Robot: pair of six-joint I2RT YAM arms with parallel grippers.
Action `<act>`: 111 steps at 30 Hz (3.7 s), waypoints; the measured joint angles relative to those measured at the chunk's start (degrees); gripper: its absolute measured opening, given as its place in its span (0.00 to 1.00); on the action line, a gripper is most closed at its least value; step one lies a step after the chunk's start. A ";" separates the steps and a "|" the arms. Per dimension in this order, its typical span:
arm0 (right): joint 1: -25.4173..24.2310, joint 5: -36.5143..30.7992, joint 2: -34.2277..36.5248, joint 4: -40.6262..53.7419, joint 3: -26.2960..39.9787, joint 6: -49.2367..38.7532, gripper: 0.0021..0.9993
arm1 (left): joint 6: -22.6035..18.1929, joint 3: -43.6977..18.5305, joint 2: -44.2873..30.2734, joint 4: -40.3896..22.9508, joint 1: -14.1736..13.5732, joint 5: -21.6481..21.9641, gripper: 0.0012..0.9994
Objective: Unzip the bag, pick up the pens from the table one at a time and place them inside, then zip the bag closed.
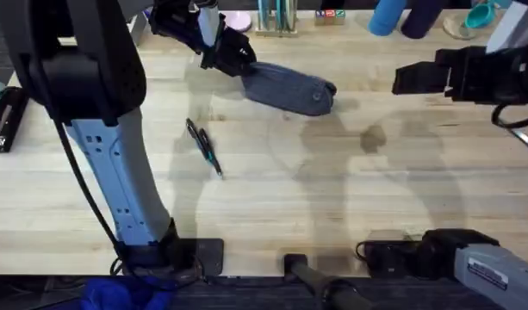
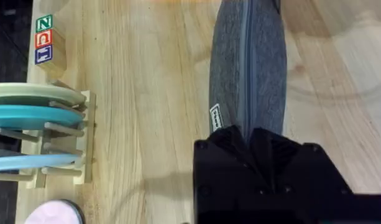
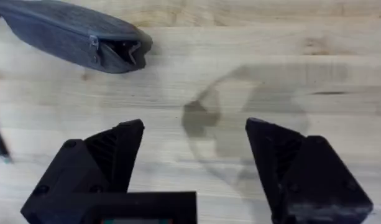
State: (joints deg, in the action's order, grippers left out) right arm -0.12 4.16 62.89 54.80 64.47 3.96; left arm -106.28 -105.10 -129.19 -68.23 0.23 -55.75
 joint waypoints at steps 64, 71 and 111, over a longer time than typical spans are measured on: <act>33.59 -16.13 30.70 -12.46 10.48 47.19 0.99 | 0.00 0.00 0.00 0.59 0.00 -0.02 0.04; 33.59 -17.08 32.05 -13.60 11.78 47.26 0.99 | 0.00 0.00 0.00 0.61 0.00 -0.02 0.04; 32.44 -19.17 38.48 -14.91 11.93 48.58 0.87 | 0.00 0.00 0.00 0.75 0.00 0.00 0.04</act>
State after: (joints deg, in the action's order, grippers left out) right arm 32.32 -15.00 101.37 39.89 76.40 52.53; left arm -106.28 -105.10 -129.19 -67.48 0.23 -55.75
